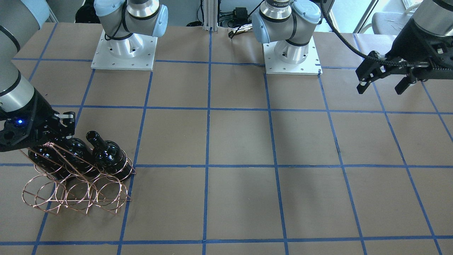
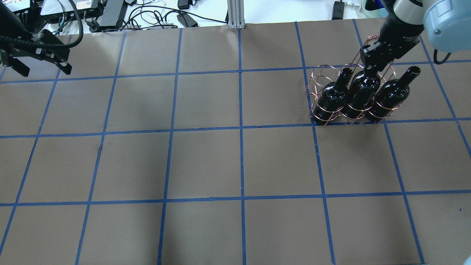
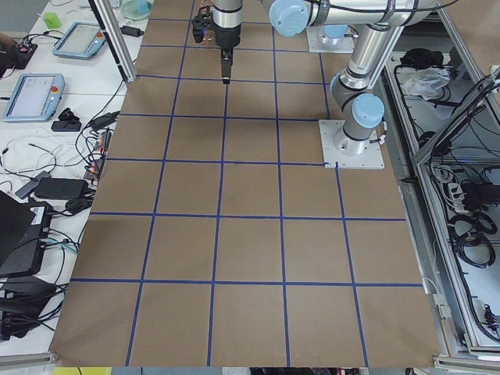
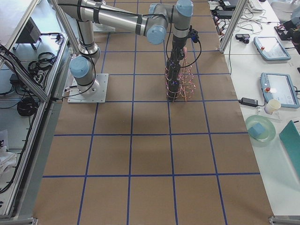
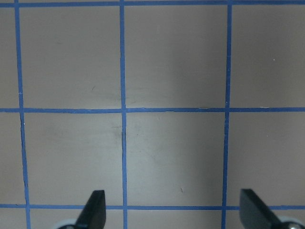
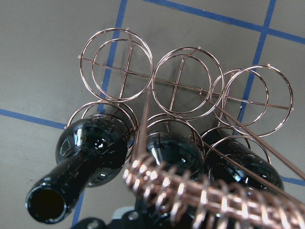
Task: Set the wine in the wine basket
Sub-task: 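Lower the bottle into the empty rack slot and open the right gripper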
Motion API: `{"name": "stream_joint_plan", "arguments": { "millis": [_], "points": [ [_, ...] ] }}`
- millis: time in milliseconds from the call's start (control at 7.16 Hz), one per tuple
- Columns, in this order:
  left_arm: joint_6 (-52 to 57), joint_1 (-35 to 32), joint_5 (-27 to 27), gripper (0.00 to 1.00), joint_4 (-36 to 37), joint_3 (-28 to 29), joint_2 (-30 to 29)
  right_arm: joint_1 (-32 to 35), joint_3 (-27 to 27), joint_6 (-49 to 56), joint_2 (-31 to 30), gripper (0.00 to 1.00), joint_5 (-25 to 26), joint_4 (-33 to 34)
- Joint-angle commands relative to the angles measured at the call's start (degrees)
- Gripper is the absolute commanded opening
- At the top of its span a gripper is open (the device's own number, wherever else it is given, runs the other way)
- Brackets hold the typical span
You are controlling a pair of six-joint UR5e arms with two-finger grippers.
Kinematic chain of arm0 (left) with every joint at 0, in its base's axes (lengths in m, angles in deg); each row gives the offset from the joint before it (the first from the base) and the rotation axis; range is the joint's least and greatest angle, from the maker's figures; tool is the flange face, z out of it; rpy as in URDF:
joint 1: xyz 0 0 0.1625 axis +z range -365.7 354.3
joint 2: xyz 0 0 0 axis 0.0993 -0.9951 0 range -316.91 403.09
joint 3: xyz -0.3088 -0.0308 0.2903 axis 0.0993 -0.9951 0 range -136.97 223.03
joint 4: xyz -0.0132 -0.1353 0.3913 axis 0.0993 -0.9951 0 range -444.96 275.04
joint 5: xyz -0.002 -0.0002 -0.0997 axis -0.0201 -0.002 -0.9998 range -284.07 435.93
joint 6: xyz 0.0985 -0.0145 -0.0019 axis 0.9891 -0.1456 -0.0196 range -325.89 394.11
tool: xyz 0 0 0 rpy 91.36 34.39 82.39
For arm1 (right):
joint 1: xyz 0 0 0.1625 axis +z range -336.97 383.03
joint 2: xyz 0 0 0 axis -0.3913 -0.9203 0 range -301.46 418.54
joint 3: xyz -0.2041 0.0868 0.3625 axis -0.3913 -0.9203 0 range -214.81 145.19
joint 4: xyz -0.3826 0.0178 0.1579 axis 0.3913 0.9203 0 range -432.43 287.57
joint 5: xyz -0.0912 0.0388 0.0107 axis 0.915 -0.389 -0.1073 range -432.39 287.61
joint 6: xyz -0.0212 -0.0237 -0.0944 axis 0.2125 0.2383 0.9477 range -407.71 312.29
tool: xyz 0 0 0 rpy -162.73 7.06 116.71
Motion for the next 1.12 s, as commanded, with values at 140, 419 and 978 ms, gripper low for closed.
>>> {"name": "stream_joint_plan", "arguments": {
  "millis": [140, 419, 978],
  "points": [
    [0.00, 0.00, 0.26, 1.00, 0.00, 0.00, 0.00, 0.01, 0.05, -0.54, -0.36, 0.99, -0.04, 0.52],
    [0.00, 0.00, 0.09, 1.00, 0.00, 0.00, 0.00, 0.19, -0.65, -0.72, -4.20, 1.00, 0.05, -0.09],
    [-0.87, -4.80, 1.05, 1.00, -0.71, 0.09, 0.00, 5.35, -3.72, -12.47, -16.61, 1.00, 0.83, -13.77]
  ]
}}
